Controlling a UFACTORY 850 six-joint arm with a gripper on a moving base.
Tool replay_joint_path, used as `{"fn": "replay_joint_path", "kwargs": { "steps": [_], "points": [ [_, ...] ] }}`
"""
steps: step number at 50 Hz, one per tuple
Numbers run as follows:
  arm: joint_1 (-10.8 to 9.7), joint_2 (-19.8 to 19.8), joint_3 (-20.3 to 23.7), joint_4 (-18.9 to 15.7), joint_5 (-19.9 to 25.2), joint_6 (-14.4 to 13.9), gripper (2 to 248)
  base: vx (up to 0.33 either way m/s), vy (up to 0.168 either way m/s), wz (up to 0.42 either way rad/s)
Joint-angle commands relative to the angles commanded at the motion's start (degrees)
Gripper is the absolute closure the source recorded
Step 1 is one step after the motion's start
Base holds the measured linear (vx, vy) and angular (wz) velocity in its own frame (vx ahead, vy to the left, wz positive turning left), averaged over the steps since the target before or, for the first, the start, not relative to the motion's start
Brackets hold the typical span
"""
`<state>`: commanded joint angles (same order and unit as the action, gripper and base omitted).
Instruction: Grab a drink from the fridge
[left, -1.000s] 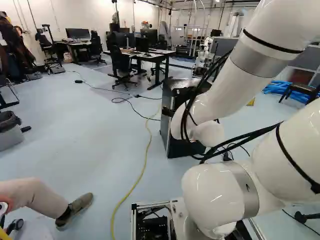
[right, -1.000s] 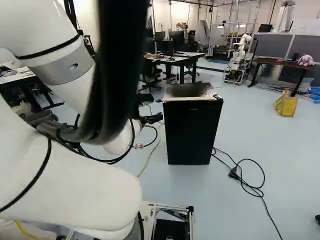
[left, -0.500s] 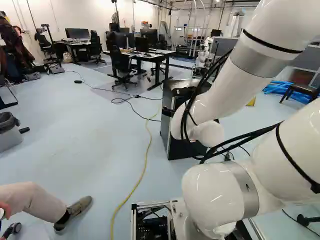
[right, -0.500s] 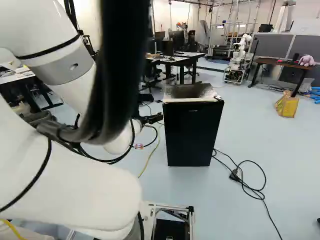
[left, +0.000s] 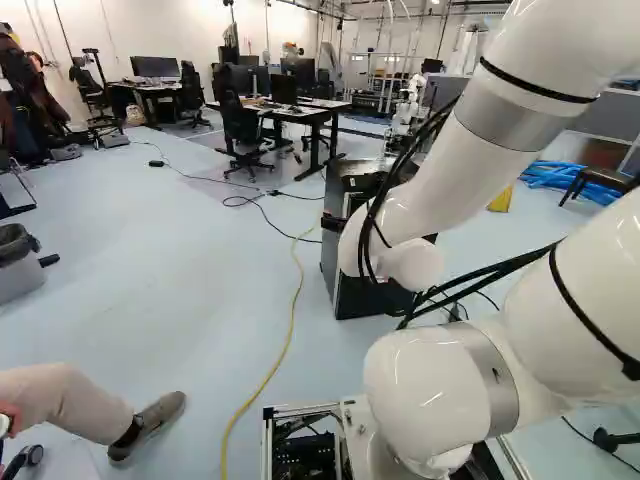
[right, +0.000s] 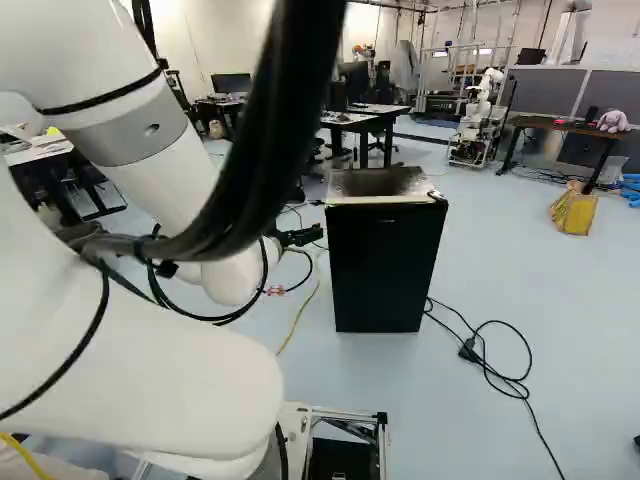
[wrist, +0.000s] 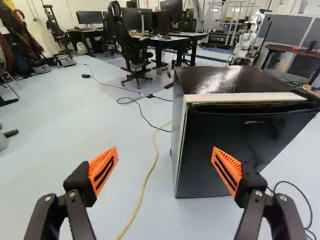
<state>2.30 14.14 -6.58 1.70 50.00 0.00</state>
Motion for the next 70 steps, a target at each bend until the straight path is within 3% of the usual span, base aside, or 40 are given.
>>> {"fn": "replay_joint_path", "kwargs": {
  "steps": [14,37,70],
  "points": [
    [2.6,-4.1,-3.5,3.0,0.0,0.0,3,0.0,0.0,0.0],
    [6.4,-14.7,-10.3,9.1,2.5,0.0,3,0.0,0.0,0.0],
    [8.4,-25.1,-16.1,19.1,9.9,0.0,3,0.0,0.0,0.0]
  ]
}}
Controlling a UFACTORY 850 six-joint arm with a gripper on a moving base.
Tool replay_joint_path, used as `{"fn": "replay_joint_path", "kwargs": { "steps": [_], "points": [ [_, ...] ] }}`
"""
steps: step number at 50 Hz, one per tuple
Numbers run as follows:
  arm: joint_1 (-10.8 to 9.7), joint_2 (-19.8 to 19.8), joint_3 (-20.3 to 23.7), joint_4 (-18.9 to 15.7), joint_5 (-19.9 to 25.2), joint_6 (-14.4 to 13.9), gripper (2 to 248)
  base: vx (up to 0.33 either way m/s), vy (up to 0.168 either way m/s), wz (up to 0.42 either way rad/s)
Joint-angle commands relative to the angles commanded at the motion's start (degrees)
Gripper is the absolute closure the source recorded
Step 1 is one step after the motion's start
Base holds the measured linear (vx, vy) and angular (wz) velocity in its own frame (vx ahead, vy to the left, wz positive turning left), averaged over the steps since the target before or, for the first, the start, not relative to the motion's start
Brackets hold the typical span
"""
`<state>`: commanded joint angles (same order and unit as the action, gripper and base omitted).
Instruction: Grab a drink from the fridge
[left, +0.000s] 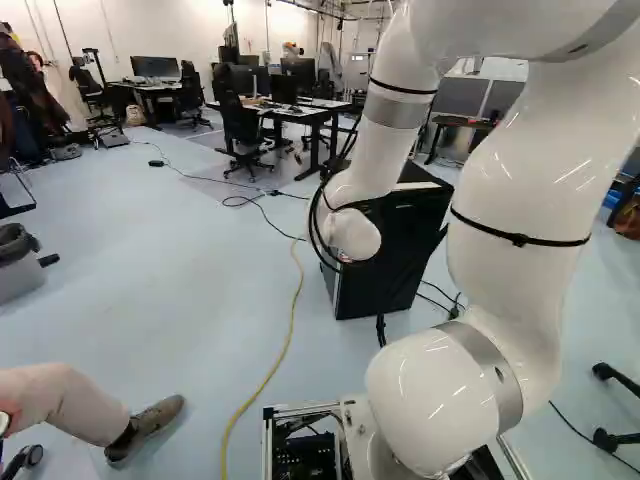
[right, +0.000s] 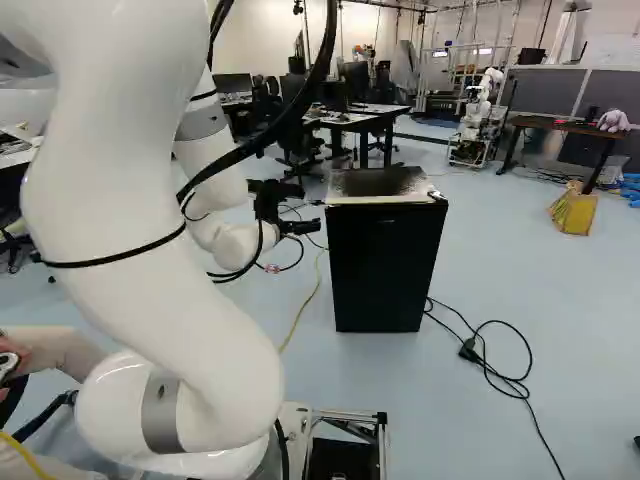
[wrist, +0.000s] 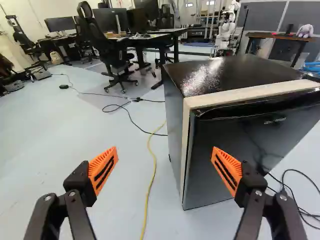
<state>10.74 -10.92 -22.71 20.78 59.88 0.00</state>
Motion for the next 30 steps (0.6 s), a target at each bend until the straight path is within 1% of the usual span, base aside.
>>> {"fn": "replay_joint_path", "kwargs": {
  "steps": [30],
  "points": [
    [0.8,-6.7,-2.7,10.0,6.6,0.0,3,0.0,0.0,0.0]
  ]
}}
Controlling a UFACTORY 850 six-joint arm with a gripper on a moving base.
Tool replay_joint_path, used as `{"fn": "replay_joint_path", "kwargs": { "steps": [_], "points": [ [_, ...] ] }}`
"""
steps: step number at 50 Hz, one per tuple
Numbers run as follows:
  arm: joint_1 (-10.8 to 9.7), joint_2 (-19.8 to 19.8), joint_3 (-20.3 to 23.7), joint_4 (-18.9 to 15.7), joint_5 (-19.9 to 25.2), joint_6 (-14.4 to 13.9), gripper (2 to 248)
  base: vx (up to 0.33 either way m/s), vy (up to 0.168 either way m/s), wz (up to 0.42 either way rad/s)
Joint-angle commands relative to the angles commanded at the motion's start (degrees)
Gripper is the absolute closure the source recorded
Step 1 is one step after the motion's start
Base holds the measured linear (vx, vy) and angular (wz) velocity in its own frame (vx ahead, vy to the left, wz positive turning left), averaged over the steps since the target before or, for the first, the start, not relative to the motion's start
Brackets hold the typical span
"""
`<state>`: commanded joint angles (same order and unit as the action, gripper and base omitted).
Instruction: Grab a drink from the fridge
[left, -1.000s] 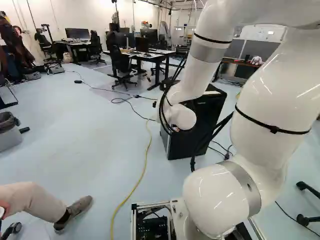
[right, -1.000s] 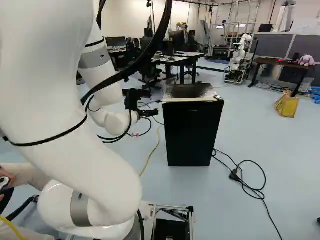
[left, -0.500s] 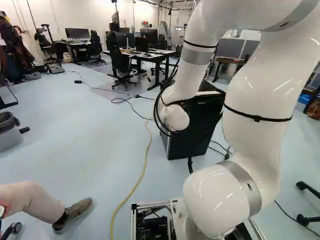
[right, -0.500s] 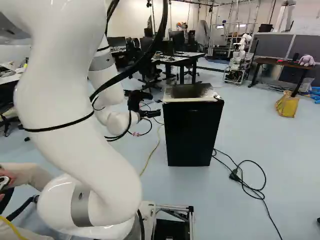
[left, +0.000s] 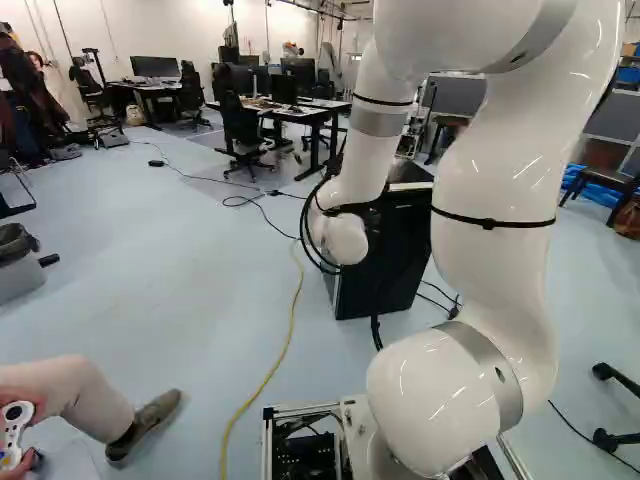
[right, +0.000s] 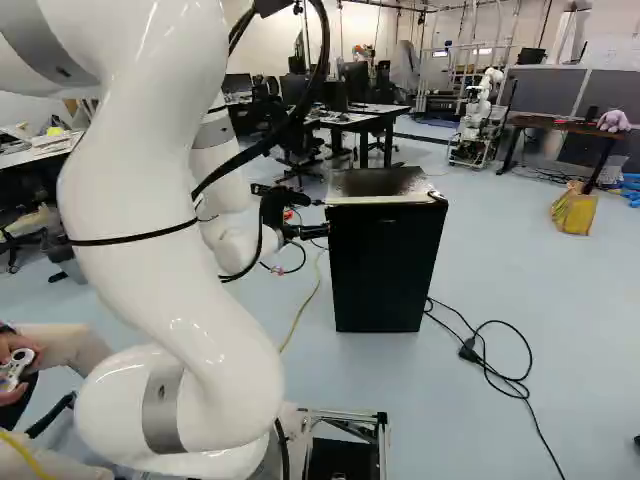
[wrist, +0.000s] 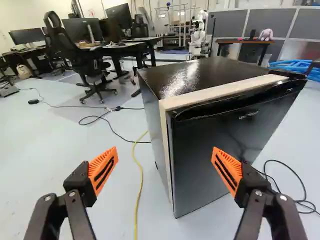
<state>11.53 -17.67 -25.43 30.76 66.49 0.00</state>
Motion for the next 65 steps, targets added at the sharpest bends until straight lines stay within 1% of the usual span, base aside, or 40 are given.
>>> {"fn": "replay_joint_path", "kwargs": {
  "steps": [10,37,65],
  "points": [
    [0.3,-2.4,-1.0,2.9,1.7,0.0,3,0.0,0.0,0.0],
    [1.8,-9.2,-5.0,3.7,2.1,0.0,3,0.0,0.0,0.0],
    [3.6,-16.8,-10.2,6.4,4.7,0.0,3,0.0,0.0,0.0]
  ]
}}
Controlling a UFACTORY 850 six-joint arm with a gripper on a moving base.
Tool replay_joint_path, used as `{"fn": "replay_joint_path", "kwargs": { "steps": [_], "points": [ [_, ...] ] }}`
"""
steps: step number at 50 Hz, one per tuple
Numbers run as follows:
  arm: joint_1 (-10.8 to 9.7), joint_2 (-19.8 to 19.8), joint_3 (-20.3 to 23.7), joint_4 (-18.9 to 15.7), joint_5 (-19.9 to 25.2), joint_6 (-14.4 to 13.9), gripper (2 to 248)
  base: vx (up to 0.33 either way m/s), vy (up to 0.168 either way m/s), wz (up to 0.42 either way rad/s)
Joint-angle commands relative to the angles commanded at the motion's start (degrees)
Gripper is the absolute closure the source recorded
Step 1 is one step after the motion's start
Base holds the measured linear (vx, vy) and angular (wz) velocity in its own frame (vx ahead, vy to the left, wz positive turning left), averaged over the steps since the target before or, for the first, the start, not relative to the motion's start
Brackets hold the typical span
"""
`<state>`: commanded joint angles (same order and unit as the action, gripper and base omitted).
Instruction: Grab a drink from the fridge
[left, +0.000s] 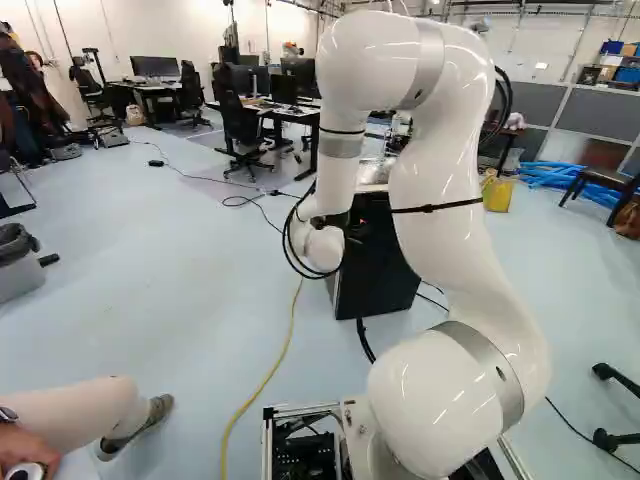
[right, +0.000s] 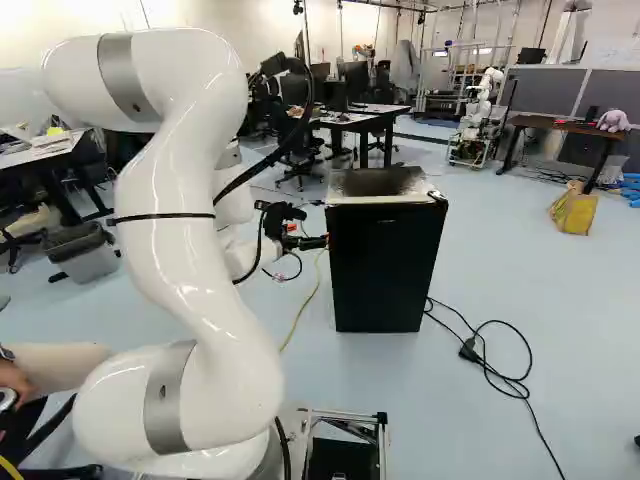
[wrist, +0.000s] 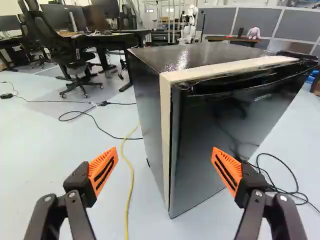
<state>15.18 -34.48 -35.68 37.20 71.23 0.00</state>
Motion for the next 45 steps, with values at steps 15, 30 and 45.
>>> {"fn": "replay_joint_path", "kwargs": {
  "steps": [15,30,45],
  "points": [
    [0.7,-2.6,-2.2,1.9,3.1,0.0,3,0.0,0.0,0.0],
    [1.0,-3.4,-3.3,4.0,5.0,0.0,3,0.0,0.0,0.0],
    [0.8,-4.1,-4.6,7.2,5.6,0.0,3,0.0,0.0,0.0]
  ]
}}
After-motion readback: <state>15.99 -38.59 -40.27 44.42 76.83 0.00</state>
